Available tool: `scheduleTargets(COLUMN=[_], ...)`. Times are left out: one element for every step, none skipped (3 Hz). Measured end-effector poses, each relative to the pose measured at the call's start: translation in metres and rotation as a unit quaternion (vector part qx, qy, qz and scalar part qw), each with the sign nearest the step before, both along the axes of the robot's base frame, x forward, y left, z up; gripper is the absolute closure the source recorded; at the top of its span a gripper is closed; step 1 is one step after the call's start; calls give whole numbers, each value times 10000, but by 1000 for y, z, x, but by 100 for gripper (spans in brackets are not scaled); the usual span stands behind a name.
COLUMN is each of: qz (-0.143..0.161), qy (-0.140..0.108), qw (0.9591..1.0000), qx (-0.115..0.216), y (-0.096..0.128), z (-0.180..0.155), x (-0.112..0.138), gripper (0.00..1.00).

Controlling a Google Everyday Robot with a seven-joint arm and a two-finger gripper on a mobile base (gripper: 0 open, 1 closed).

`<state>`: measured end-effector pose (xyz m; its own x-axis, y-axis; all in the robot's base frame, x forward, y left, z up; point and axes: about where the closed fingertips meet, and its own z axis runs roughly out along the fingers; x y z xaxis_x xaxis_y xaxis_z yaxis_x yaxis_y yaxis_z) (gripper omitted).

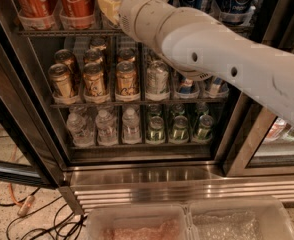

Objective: Pick blue plastic bottle from top shelf of fridge

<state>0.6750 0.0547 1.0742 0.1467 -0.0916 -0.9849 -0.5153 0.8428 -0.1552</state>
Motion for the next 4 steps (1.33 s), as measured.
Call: scheduleTargets(qz=[0,82,93,128], qy=[0,-125,-163,-310], qw=[10000,9999,9998,9994], qx=[0,-17,-23,-36], y=[0,6,6,4], z=[2,12,15,28], x=[0,-6,-7,-13], gripper=[100,100,100,100])
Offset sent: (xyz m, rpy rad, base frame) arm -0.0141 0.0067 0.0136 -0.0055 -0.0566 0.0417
